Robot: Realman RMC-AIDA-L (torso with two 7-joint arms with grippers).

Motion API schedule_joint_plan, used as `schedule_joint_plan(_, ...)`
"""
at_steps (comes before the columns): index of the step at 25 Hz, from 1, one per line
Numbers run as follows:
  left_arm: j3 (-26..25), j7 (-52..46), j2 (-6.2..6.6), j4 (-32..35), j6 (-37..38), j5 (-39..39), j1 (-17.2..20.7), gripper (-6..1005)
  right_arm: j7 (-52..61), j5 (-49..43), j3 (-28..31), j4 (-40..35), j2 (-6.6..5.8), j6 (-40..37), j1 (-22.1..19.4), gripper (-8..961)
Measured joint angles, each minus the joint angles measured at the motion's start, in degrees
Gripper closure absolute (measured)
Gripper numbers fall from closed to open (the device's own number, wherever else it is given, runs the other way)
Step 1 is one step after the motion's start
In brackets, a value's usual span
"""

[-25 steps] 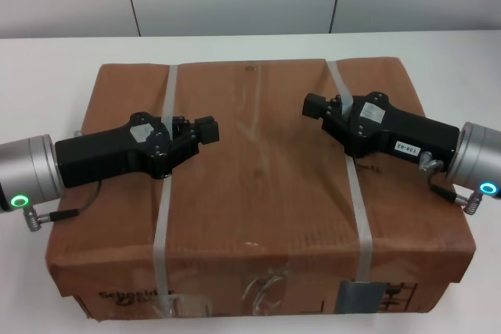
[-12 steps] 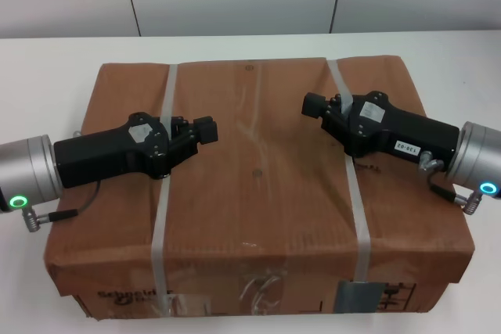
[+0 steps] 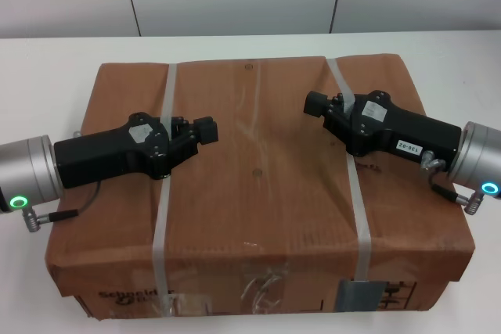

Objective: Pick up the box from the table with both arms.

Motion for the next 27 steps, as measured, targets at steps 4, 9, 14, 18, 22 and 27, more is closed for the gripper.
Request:
schedule_joint_plan(4,0.0,0.3,-0.02,0.0,0.0,-0.1,0.0,918,0.0,0.0,0.0,0.0,0.00,0.0,0.0,942)
schedule_joint_plan(9,0.0,0.3,-0.04,0.0,0.0,-0.1,0.0,918,0.0,0.0,0.0,0.0,0.00,0.0,0.0,942)
schedule_joint_plan(14,0.0,0.3,-0.04,0.0,0.0,-0.2,0.0,918,0.0,0.0,0.0,0.0,0.00,0.0,0.0,942)
schedule_joint_plan(18,0.0,0.3,-0.03,0.0,0.0,-0.2,0.0,918,0.0,0.0,0.0,0.0,0.00,-0.1,0.0,942)
schedule_joint_plan(22,0.0,0.3,-0.04,0.0,0.0,-0.2,0.0,917,0.0,0.1,0.0,0.0,0.00,-0.2,0.0,942)
schedule_joint_plan(27,0.0,0.3,-0.04,0.0,0.0,-0.2,0.0,917,0.0,0.1,0.0,0.0,0.00,-0.2,0.0,942)
